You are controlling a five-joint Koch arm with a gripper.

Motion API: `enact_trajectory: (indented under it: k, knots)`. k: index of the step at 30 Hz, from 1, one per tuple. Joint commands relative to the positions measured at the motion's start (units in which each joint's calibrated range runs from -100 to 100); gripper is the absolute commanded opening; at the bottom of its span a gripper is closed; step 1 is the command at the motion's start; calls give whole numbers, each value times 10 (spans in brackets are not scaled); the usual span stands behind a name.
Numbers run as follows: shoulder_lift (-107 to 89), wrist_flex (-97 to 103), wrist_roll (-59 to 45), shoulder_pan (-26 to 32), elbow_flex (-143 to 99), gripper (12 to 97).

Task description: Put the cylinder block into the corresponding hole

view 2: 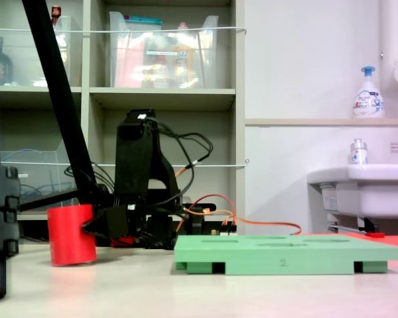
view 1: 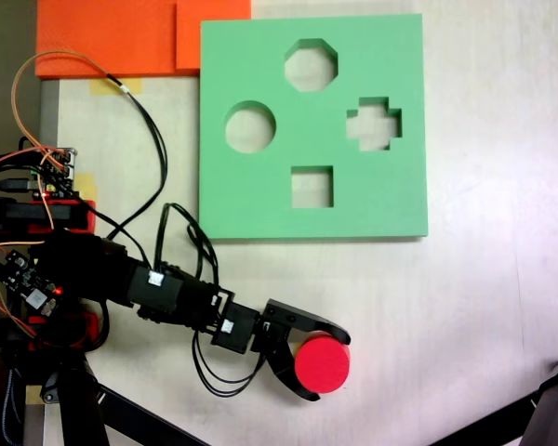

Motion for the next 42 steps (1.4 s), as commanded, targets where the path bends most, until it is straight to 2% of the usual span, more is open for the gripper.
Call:
enact_trajectory:
  k: [1, 4, 6, 10, 19, 28, 34, 42]
  knots:
    - [-69, 69, 3, 1, -10, 359]
    - [-121, 69, 3, 4, -30, 358]
    - [-174, 69, 3, 12, -46, 323]
    - [-276, 43, 3, 42, -48, 322]
    - [-489, -155, -23, 164, 29, 322]
    - [-523, -229, -48, 274, 40, 323]
    - [-542, -251, -48, 312, 3, 323]
    - [-584, -261, -48, 336, -85, 323]
